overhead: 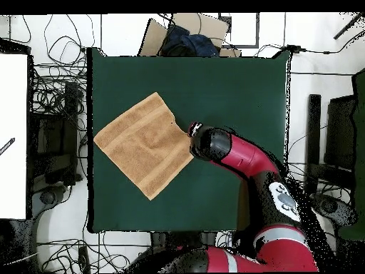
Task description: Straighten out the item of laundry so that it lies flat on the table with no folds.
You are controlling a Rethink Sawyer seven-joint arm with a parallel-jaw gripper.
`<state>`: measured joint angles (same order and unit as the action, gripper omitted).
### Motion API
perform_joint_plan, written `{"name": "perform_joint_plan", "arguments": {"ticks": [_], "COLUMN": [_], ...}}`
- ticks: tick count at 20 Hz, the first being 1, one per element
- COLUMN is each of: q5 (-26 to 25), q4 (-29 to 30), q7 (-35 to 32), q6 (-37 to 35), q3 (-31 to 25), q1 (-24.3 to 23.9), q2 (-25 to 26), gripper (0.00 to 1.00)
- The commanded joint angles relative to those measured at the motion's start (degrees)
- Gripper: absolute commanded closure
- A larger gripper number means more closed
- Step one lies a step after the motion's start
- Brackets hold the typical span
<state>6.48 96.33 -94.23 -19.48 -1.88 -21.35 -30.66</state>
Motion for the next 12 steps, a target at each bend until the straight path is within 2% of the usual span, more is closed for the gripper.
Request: {"name": "perform_joint_plan", "arguments": {"ticks": [1, 8, 12], "q5": [-2.7, -2.4, -2.3], "q4": [-0.7, 0.0, -2.2], "q7": [-6.4, -6.2, -5.2], "q6": [-1.3, -1.6, -3.1], "q3": [0.4, 0.8, 0.6], "q1": [2.7, 2.8, 2.5], "q2": [-0.6, -1.3, 1.2], "gripper": [0.0, 0.0, 0.0]}}
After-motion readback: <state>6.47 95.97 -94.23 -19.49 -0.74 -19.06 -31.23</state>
